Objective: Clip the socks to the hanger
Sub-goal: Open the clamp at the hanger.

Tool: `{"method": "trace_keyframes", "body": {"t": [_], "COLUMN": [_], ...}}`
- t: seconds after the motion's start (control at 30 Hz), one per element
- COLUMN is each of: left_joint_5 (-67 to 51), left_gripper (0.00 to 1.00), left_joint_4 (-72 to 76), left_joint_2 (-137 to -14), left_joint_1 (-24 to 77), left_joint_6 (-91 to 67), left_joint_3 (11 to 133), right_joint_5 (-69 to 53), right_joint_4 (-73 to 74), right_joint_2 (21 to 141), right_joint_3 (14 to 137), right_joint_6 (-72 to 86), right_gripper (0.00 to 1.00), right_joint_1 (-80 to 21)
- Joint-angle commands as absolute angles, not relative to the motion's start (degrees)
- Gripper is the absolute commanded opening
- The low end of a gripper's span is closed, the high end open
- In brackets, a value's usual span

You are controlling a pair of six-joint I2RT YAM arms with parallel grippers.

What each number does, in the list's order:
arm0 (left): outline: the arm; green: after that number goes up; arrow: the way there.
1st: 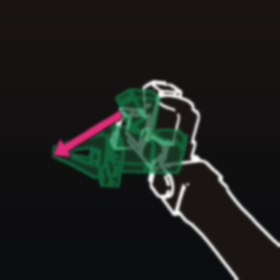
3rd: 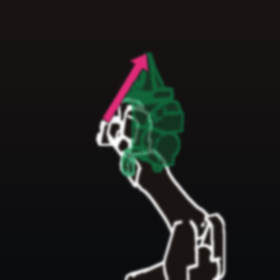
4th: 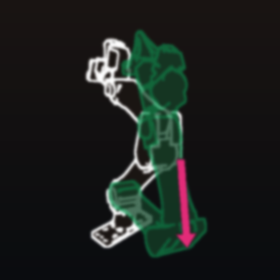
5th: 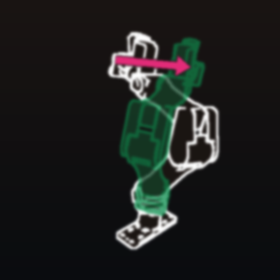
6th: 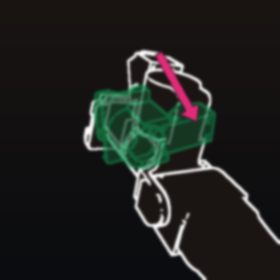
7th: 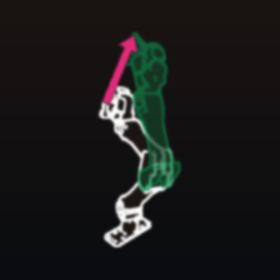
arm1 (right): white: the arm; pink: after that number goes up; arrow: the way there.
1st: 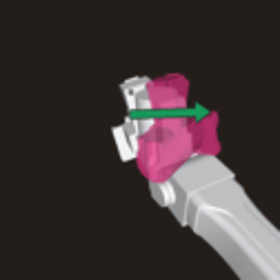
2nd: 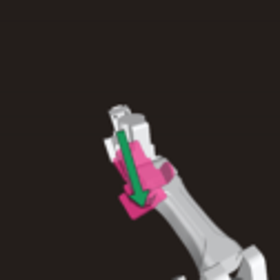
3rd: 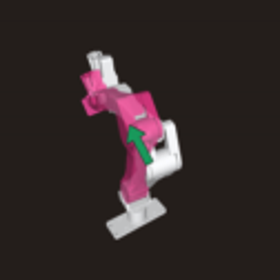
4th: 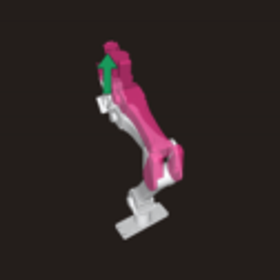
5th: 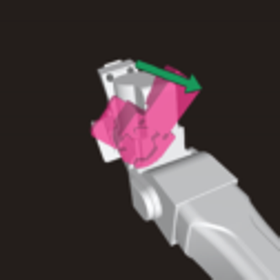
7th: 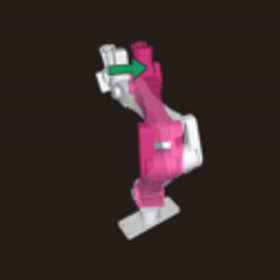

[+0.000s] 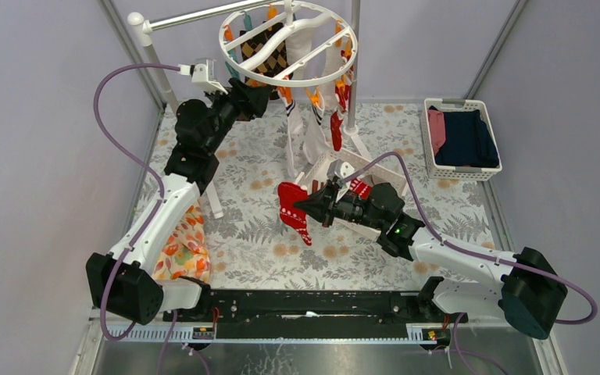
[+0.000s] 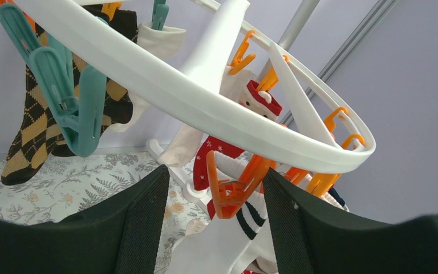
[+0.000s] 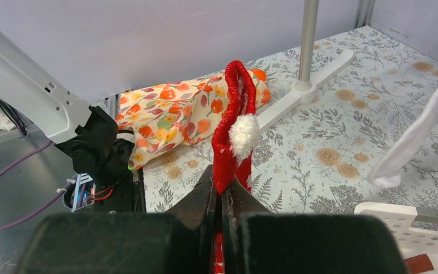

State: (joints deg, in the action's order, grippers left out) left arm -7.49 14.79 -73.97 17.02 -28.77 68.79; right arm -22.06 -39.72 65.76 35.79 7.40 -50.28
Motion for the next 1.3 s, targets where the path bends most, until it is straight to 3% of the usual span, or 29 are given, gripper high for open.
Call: {"method": "trace_keyframes", "body": {"t": [0.0,0.4,0.8,1.27], "left_joint_5": [-6.50,-7.21,-7.03,-6.98], "left_gripper": [0.65,0.65,0.35,0.24], "left_joint_4": [16.39,18.46,18.41,17.12], "left_joint_2": [-74.52,-74.38,-74.09,-72.61], "left_joint_1": [17.31,17.29,17.31,17.31], "left_joint_6": [-27.77,-27.43,-27.16,-28.98], "left_joint_3": [71.17,71.21,71.24,71.50], "right_joint_5": [-22.48,-22.94,-22.16,-18.75], "right_joint_4": [-42.66,-42.94,-42.98,-43.41], "right_joint_2": [64.86,65.22,65.66,75.04], "right_joint_3": [37.85,38.06,38.23,49.67], "right_joint_6": [7.91,8.24,8.37,5.20], "right_gripper": [0.00,0.00,0.00,0.00], "right_joint_1": [-49.75,-49.54,-49.45,-49.38]}}
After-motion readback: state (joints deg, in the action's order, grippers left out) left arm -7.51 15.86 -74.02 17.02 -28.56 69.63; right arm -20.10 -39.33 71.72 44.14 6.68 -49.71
